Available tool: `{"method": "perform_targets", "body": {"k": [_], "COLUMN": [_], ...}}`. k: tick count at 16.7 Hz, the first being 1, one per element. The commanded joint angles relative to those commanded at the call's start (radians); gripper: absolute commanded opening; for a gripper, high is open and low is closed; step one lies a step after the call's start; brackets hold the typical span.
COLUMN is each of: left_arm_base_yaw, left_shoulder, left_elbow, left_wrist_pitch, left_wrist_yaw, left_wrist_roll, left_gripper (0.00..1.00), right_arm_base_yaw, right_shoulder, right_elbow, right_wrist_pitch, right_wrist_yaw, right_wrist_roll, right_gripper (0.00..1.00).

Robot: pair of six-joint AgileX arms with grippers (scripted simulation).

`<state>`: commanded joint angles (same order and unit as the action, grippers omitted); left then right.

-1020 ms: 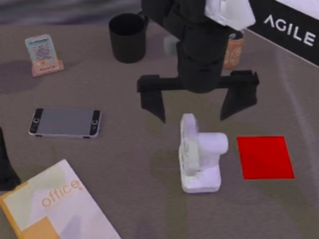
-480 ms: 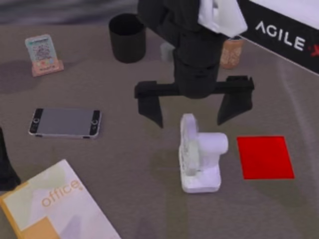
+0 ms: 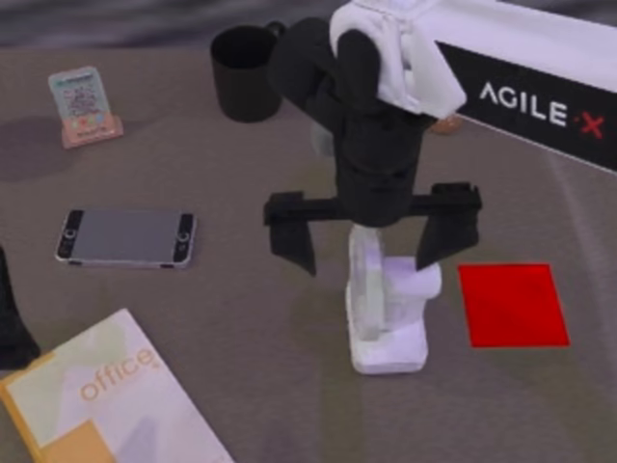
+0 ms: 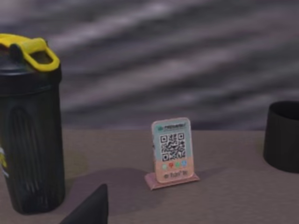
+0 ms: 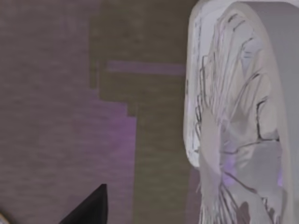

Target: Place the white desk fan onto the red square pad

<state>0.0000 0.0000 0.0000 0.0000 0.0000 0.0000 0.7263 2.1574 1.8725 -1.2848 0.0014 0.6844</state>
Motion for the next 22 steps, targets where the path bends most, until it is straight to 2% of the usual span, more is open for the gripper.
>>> {"method": "perform_targets", "body": {"k": [2,15,22], "left_arm_base_yaw": [0.000,0.000,0.000], "left_shoulder": [0.000,0.000,0.000], "left_elbow": [0.000,0.000,0.000], "left_wrist_pitch": [0.000,0.000,0.000], "left_wrist_yaw": [0.000,0.000,0.000], "left_wrist_roll": [0.000,0.000,0.000], "left_gripper": [1.00,1.00,1.00], "right_arm_base_yaw": [0.000,0.000,0.000], "right_shoulder": [0.000,0.000,0.000], "right_elbow": [0.000,0.000,0.000], "right_wrist_pitch": [0.000,0.000,0.000], "right_wrist_yaw": [0.000,0.000,0.000], "right_wrist_roll": [0.000,0.000,0.000], "right_gripper": [1.00,0.02,0.00]}}
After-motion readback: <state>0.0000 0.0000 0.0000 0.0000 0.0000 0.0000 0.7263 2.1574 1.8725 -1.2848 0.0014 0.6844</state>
